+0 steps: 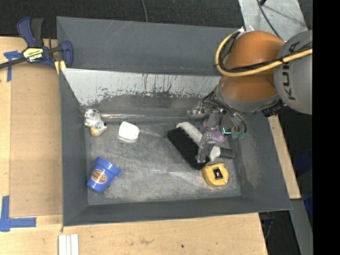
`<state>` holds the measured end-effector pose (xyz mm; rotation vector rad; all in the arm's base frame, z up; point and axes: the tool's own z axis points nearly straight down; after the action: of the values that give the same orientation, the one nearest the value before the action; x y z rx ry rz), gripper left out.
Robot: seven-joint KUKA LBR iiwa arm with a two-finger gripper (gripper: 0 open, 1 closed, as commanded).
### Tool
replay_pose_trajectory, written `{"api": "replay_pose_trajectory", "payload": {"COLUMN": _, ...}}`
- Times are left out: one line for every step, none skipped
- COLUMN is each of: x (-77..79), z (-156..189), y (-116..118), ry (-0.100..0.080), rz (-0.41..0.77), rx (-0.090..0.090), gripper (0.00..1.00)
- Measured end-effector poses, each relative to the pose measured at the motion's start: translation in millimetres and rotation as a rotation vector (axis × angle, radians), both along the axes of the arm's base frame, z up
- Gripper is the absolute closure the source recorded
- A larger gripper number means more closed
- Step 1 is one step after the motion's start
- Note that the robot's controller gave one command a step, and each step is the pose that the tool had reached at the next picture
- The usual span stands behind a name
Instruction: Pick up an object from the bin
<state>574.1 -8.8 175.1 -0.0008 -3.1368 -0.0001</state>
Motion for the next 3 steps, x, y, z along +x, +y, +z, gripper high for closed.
{"api": "replay_pose_trajectory", "payload": {"x": 1.7, "z": 4.7, "y": -0.1, "ry": -0.008, "rz": 0.0, "rx": 0.0, "gripper": 0.0}}
{"api": "replay_pose_trajectory", "payload": {"x": -4.5, "z": -23.5, "y": -12.7, "ry": -0.014, "rz": -0.222, "rx": 0.001, "gripper": 0.0}}
{"api": "replay_pose_trajectory", "payload": {"x": -2.7, "z": -42.5, "y": -8.5, "ry": -0.005, "rz": -0.454, "rx": -0.002, "gripper": 0.0}}
